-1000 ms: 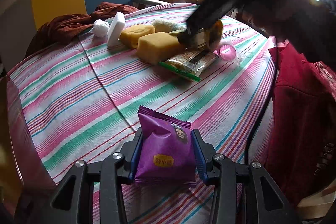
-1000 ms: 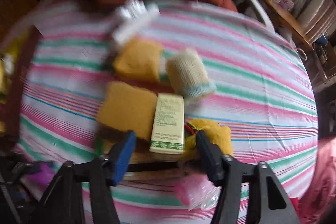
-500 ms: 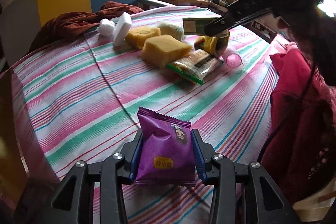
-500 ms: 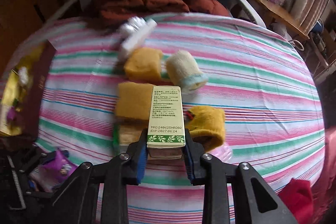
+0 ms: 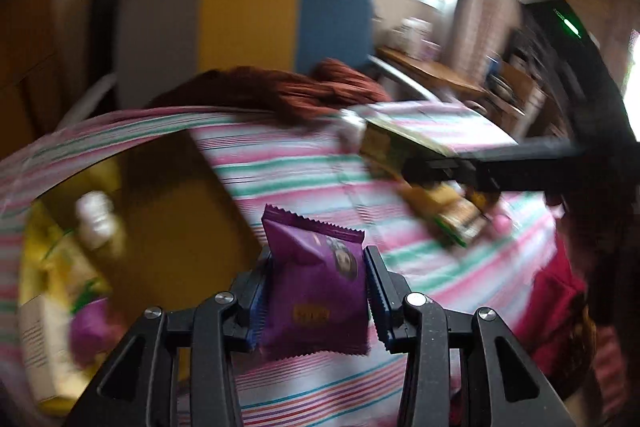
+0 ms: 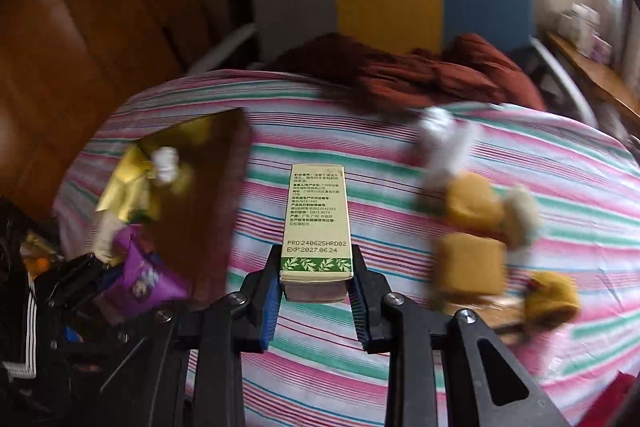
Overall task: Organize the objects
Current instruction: 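Carry both items to the gold tray and release them inside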
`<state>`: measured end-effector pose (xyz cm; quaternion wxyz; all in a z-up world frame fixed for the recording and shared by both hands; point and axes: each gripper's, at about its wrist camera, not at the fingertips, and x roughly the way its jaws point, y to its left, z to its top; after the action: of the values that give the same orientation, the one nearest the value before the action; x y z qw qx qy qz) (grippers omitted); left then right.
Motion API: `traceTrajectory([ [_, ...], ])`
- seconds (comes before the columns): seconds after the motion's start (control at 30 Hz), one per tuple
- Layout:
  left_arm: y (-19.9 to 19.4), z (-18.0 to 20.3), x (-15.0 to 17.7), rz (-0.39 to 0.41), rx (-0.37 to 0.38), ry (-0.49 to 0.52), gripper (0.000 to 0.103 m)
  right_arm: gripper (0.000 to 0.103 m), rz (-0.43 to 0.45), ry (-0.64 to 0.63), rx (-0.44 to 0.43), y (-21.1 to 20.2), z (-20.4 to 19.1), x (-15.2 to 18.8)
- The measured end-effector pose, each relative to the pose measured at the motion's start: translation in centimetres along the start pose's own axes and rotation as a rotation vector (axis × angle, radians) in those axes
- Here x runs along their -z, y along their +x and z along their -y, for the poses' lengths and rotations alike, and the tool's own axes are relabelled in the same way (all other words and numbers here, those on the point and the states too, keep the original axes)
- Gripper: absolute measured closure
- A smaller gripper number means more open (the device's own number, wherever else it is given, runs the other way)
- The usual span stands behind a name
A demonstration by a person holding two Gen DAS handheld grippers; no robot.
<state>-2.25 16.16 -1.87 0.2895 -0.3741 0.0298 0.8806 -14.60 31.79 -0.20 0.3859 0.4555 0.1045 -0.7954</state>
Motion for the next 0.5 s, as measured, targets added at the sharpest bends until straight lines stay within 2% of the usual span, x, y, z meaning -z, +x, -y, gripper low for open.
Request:
traceTrajectory([
  [0.27,-1.4,-10.0,-0.7,0.006,-0.203,-0.188,0.064,0.074,-0.040,-0.070,-0.147,4.3,-8.9,-0.9],
  [0.4,-1.1,-13.6,-1.7,0.019,-0.311,-0.224,0.065,0.073,-0.054,-0.104,-0.189,6.4,-12.4,-0.6],
  [0.43,-1.1,-14.1,-1.8,0.016,-0.329,-0.237,0.065,0.068,-0.059,-0.117,-0.196,6.9,-13.4,-0.5],
  [0.47,-1.4,-14.8,-1.9,0.024,-0.345,-0.257,0.064,0.057,-0.059,-0.124,-0.191,7.1,-14.0,-0.3],
  [0.5,-1.7,-15.3,-1.9,0.037,-0.355,-0.263,0.063,0.054,-0.060,-0.132,-0.185,7.3,-14.5,-0.1],
])
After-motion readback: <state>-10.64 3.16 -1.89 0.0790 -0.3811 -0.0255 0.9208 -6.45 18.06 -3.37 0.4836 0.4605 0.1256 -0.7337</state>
